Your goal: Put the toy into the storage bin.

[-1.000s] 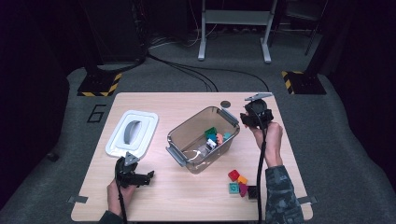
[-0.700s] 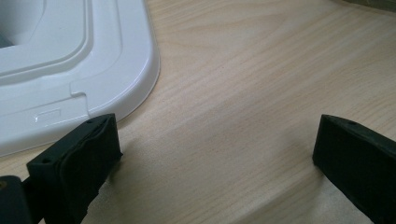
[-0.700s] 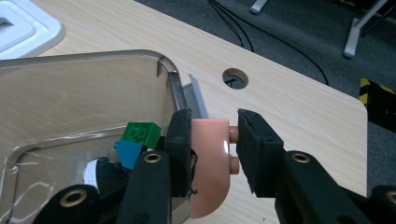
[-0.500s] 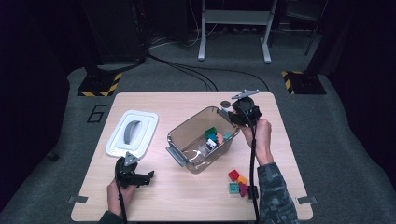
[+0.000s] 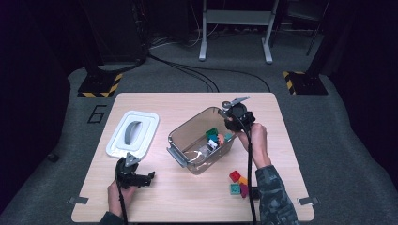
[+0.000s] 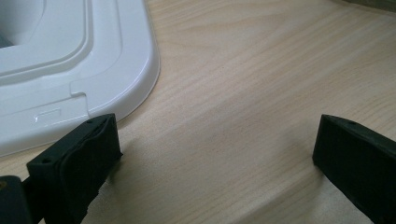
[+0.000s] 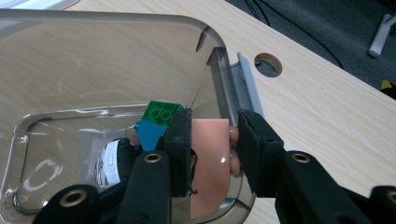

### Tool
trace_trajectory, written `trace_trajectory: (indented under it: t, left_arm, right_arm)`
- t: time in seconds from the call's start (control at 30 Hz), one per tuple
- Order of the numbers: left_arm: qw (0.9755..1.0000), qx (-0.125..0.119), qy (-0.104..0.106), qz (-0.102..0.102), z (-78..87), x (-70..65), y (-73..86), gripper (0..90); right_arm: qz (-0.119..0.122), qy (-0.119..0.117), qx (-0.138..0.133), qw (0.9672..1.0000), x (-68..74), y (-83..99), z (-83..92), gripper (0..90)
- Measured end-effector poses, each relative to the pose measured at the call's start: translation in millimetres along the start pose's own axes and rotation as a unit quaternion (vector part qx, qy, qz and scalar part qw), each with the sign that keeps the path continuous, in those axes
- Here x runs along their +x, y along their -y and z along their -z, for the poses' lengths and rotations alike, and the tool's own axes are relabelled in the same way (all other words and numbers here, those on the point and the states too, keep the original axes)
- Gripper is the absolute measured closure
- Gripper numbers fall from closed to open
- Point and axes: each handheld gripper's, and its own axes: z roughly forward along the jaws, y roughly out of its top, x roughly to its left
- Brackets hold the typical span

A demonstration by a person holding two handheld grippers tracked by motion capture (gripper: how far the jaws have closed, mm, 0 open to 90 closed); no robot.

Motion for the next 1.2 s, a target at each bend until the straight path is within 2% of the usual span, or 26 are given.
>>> trace_trajectory:
  t: [0.23, 0.3, 0.37, 0.47, 0.6, 0.77, 0.93, 1.0, 1.2]
  left_arm:
    - [1.0, 0.0, 0.0, 0.0, 0.0, -0.1, 0.0, 0.5]
    - [1.0, 0.001, 0.001, 0.0, 0.1, 0.1, -0.1, 0.5]
    - [1.0, 0.0, 0.0, 0.0, 0.0, 0.0, 0.0, 0.5]
    - [1.0, 0.0, 0.0, 0.0, 0.0, -0.1, 0.0, 0.5]
    - [1.0, 0.003, 0.002, -0.002, 0.3, 0.4, -0.1, 0.5]
    - [1.0, 0.0, 0.0, 0.0, 0.0, 0.0, 0.0, 0.5]
    - [1.0, 0.0, 0.0, 0.0, 0.0, 0.0, 0.0, 0.6]
    - [1.0, 0.0, 0.0, 0.0, 0.0, 0.0, 0.0, 0.6]
    - [1.0, 0.0, 0.0, 0.0, 0.0, -0.1, 0.0, 0.6]
  right_arm:
    - [0.016, 0.0, 0.01, 0.9998, 2.7, 5.2, -4.8, 66.0]
    - [0.01, 0.001, 0.008, 0.9999, 2.5, 6.6, -5.1, 66.1]
    - [0.019, 0.008, 0.01, 0.9997, 1.5, 7.6, -5.4, 66.0]
    - [0.015, 0.007, 0.015, 0.9998, 2.4, 9.4, -5.0, 65.8]
    - [0.027, 0.006, 0.012, 0.9995, 3.4, 10.5, -8.4, 65.9]
    - [0.036, 0.012, 0.024, 0.999, 7.2, 11.7, -9.2, 58.5]
    - [0.025, 0.007, 0.003, 0.9997, 8.5, 13.1, 0.9, 45.1]
    - [0.013, 0.006, 0.0, 0.9999, 7.8, 14.7, 6.8, 37.1]
    - [-0.033, -0.008, -0.024, 0.9991, 0.5, 23.9, 23.9, 26.3]
